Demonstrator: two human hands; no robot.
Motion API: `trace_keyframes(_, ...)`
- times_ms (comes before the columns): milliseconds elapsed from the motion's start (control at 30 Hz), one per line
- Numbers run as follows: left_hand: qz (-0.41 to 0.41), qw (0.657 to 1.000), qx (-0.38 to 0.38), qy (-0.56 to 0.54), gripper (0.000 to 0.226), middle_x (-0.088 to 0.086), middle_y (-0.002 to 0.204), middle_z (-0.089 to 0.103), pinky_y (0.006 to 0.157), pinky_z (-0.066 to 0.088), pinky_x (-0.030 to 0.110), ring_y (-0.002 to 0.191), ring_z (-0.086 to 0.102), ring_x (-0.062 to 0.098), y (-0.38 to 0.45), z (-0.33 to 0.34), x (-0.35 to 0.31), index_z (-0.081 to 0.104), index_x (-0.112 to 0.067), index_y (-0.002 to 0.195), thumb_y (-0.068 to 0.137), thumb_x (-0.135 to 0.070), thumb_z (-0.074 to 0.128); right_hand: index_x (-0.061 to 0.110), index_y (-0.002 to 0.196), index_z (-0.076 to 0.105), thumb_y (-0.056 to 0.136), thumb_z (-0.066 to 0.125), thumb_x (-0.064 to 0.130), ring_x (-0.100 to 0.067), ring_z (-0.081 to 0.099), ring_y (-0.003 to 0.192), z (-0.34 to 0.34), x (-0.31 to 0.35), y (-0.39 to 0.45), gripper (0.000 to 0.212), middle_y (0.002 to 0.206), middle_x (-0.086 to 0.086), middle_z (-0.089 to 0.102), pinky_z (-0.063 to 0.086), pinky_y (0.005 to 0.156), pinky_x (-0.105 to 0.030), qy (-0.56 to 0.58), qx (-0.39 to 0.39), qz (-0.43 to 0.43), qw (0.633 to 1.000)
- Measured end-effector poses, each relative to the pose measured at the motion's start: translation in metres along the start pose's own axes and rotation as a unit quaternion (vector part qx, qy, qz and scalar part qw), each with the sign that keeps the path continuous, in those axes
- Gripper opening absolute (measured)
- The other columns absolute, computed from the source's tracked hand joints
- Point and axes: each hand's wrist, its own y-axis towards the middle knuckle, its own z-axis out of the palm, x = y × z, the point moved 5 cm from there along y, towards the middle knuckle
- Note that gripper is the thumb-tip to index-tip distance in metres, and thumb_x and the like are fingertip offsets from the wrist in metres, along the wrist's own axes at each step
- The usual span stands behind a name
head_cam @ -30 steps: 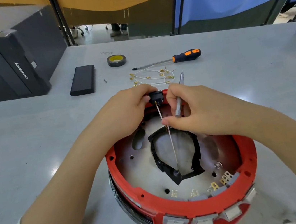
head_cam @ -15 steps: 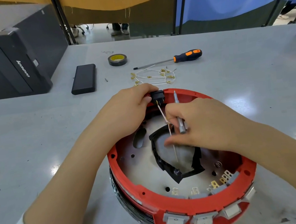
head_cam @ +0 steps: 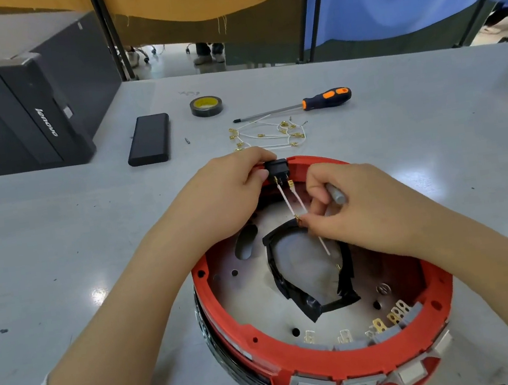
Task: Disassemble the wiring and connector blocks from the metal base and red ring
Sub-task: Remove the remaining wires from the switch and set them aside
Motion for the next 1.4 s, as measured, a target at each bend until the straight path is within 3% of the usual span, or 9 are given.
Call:
trace_keyframes(167, 0.017, 1.000, -0.012, -0.021, 0.028, -0.011, 0.121, 0.061, 0.093, 0.040, 0.024, 0.111, 0.052, 0.008, 0.000, -0.001, -0.002, 0.056, -0.033, 0.122, 0.098, -0.029, 0.042, 0.025, 0.063, 0.034, 0.083, 0.061, 0.014, -0.009, 0.050, 0.050, -0.009, 0.004, -0.001, 0.035, 0.064, -0.009, 0.054, 0.040, 0.052, -0.025, 0.100, -0.041, -0.012, 0.994)
trace_keyframes(300, 0.040, 0.998, -0.028, -0.033, 0.028, -0.016, 0.119, 0.061, 0.090, 0.038, 0.017, 0.109, 0.053, 0.003, 0.000, -0.003, -0.006, 0.058, -0.032, 0.121, 0.099, -0.030, 0.042, 0.023, 0.062, 0.032, 0.089, 0.057, 0.007, -0.006, 0.045, 0.042, -0.019, 0.004, -0.001, 0.040, 0.057, -0.006, 0.055, 0.039, 0.048, -0.018, 0.224, -0.093, -0.034, 0.969)
trace_keyframes(500, 0.115, 0.980, -0.071, -0.144, 0.026, -0.018, 0.102, 0.066, 0.088, 0.042, 0.015, 0.100, 0.058, -0.004, -0.009, -0.017, -0.021, 0.061, -0.029, 0.115, 0.097, -0.038, 0.046, 0.033, 0.068, 0.033, 0.091, 0.057, 0.023, -0.025, 0.052, 0.052, -0.007, 0.009, 0.001, 0.034, 0.061, -0.008, 0.054, 0.048, 0.056, -0.040, 0.159, -0.043, -0.048, 0.985)
trace_keyframes(600, 0.127, 0.977, -0.053, -0.163, 0.013, -0.015, 0.090, 0.068, 0.085, 0.047, 0.024, 0.091, 0.062, 0.001, -0.011, -0.016, -0.025, 0.067, -0.024, 0.097, 0.093, -0.030, 0.057, 0.034, 0.070, 0.033, 0.092, 0.058, 0.021, -0.017, 0.057, 0.047, -0.005, 0.009, 0.001, 0.036, 0.059, -0.006, 0.058, 0.049, 0.052, -0.029, 0.162, -0.020, -0.049, 0.985)
trace_keyframes(867, 0.096, 0.971, -0.074, -0.207, 0.010, -0.016, 0.084, 0.069, 0.082, 0.043, 0.009, 0.085, 0.063, -0.002, -0.010, -0.018, -0.018, 0.068, -0.029, 0.081, 0.086, -0.021, 0.066, 0.024, 0.069, 0.035, 0.082, 0.070, 0.010, -0.009, 0.066, 0.065, -0.026, -0.005, 0.000, 0.040, 0.079, 0.011, 0.071, 0.053, 0.063, -0.021, 0.177, -0.190, 0.005, 0.966)
trace_keyframes(1000, 0.084, 0.975, -0.084, -0.187, 0.005, -0.020, 0.086, 0.067, 0.087, 0.043, 0.014, 0.089, 0.061, -0.003, -0.010, -0.017, -0.015, 0.066, -0.033, 0.089, 0.086, -0.029, 0.065, 0.025, 0.067, 0.037, 0.079, 0.072, 0.010, -0.003, 0.061, 0.067, -0.032, -0.004, 0.006, 0.039, 0.078, 0.014, 0.070, 0.045, 0.063, -0.009, 0.140, -0.160, 0.000, 0.977)
trace_keyframes(1133, 0.023, 0.985, -0.106, -0.131, 0.028, -0.023, 0.094, 0.062, 0.079, 0.043, 0.020, 0.092, 0.056, -0.004, -0.008, -0.014, -0.006, 0.053, -0.038, 0.112, 0.088, -0.051, 0.048, 0.027, 0.068, 0.037, 0.080, 0.072, 0.011, 0.001, 0.063, 0.070, -0.056, -0.019, 0.040, 0.040, 0.075, 0.017, 0.070, 0.048, 0.068, -0.015, 0.132, -0.153, 0.004, 0.979)
trace_keyframes(1233, -0.019, 0.990, -0.112, -0.083, 0.019, -0.023, 0.086, 0.062, 0.069, 0.040, 0.019, 0.081, 0.055, -0.002, -0.007, -0.014, -0.001, 0.057, -0.040, 0.099, 0.093, -0.049, 0.041, 0.024, 0.072, 0.040, 0.081, 0.073, 0.012, 0.006, 0.058, 0.062, -0.052, -0.047, 0.082, 0.036, 0.076, 0.007, 0.071, 0.047, 0.063, -0.019, 0.122, -0.136, 0.031, 0.983)
trace_keyframes(1400, -0.038, 0.995, -0.086, -0.018, 0.012, -0.024, 0.070, 0.053, 0.063, 0.041, 0.022, 0.068, 0.052, 0.002, -0.007, -0.010, 0.001, 0.060, -0.040, 0.094, 0.093, -0.036, 0.049, 0.024, 0.070, 0.042, 0.082, 0.070, 0.013, -0.016, 0.050, 0.067, -0.005, -0.085, 0.138, 0.032, 0.096, -0.011, 0.064, 0.041, 0.065, -0.030, 0.026, -0.064, 0.057, 0.996)
